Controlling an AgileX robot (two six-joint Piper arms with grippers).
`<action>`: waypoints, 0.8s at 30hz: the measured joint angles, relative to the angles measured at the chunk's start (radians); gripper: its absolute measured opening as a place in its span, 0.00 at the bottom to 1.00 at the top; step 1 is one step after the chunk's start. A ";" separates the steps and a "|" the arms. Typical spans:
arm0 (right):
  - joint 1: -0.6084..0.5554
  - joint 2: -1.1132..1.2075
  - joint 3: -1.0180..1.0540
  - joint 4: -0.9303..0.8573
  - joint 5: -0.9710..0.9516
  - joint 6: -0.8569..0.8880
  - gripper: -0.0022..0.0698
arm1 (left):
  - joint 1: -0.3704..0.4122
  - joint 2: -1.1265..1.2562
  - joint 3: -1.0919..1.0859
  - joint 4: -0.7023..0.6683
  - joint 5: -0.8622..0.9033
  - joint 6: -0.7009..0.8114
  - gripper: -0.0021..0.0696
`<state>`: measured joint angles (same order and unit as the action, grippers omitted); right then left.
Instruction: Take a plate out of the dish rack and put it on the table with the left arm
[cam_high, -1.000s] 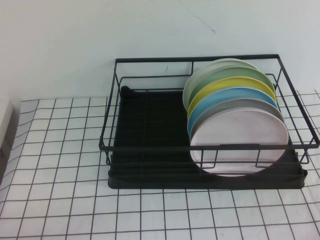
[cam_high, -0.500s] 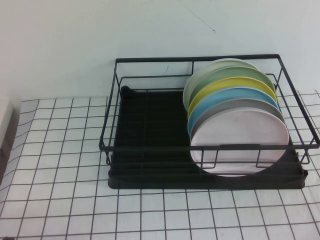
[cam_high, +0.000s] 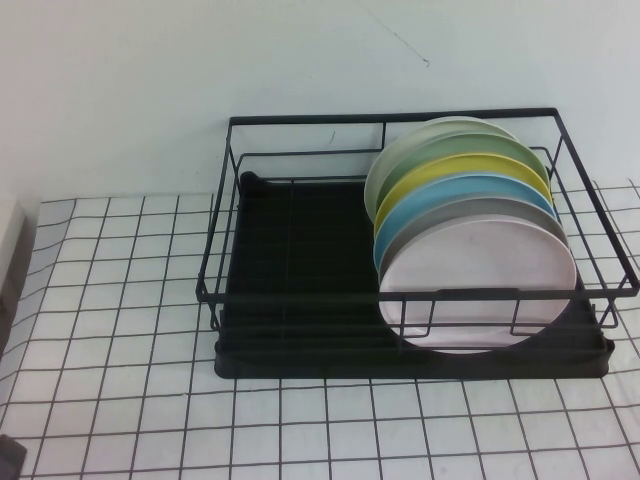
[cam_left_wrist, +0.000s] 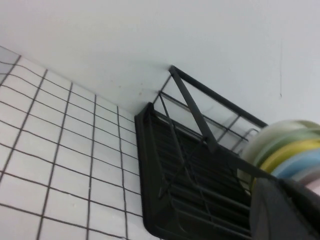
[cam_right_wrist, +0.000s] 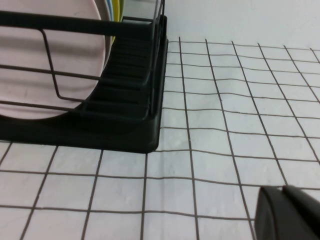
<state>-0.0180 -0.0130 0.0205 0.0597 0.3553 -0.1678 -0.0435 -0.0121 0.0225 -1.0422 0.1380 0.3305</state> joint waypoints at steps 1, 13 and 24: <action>0.000 0.000 0.000 0.000 0.000 0.000 0.03 | -0.004 0.000 -0.009 -0.007 0.019 0.025 0.02; 0.000 0.000 0.000 0.000 0.000 0.000 0.03 | -0.019 0.607 -0.391 0.033 0.417 0.351 0.02; 0.000 0.000 0.000 0.000 0.000 0.000 0.03 | -0.082 1.161 -0.748 -0.205 0.563 0.947 0.02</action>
<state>-0.0180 -0.0130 0.0205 0.0597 0.3553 -0.1678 -0.1255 1.1490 -0.7254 -1.2473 0.7009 1.2778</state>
